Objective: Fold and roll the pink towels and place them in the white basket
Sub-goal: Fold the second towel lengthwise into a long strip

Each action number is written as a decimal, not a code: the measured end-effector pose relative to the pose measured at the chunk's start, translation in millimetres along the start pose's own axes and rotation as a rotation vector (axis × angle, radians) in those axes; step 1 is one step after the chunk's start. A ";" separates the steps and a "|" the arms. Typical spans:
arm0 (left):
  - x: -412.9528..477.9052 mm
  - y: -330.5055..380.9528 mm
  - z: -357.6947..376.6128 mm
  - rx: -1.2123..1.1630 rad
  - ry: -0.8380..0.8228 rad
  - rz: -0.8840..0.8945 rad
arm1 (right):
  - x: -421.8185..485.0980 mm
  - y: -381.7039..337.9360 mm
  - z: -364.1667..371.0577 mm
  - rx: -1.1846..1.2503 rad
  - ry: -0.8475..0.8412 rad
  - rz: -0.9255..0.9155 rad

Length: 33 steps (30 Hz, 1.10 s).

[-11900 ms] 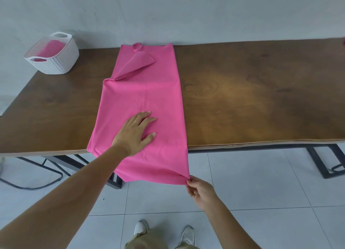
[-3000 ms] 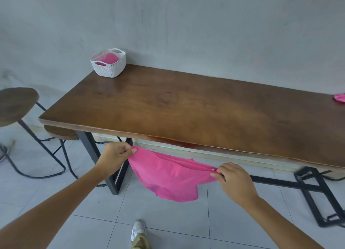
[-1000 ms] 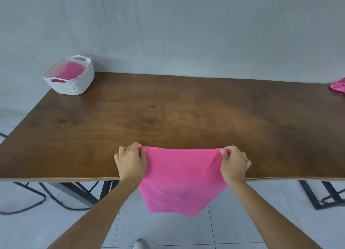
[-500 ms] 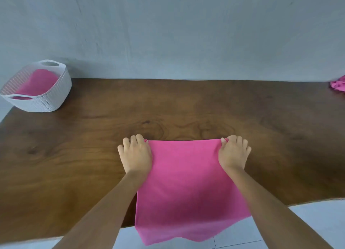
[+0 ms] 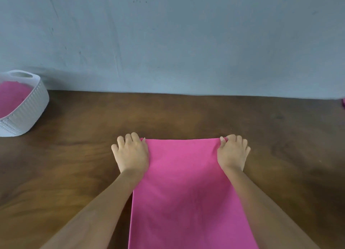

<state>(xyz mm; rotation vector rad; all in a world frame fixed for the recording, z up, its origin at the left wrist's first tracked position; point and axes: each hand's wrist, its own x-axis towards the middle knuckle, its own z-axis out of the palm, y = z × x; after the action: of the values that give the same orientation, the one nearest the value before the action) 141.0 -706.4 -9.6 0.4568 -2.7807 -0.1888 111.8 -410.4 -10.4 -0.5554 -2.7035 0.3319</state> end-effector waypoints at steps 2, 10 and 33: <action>17.4 6.7 7.1 0.003 0.011 -0.001 | 19.8 -5.9 10.3 0.009 0.007 -0.012; 92.5 35.4 34.2 0.017 0.016 -0.022 | 101.4 -33.3 48.7 0.016 0.005 -0.046; 210.7 82.1 72.9 0.013 0.065 -0.036 | 224.5 -80.2 103.2 0.073 -0.008 -0.043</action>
<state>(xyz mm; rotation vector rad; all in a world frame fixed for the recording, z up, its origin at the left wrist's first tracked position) -96.1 -693.3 -3.2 0.5071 -2.7135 -0.1614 -147.9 -404.1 -13.5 -0.4753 -2.6945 0.4196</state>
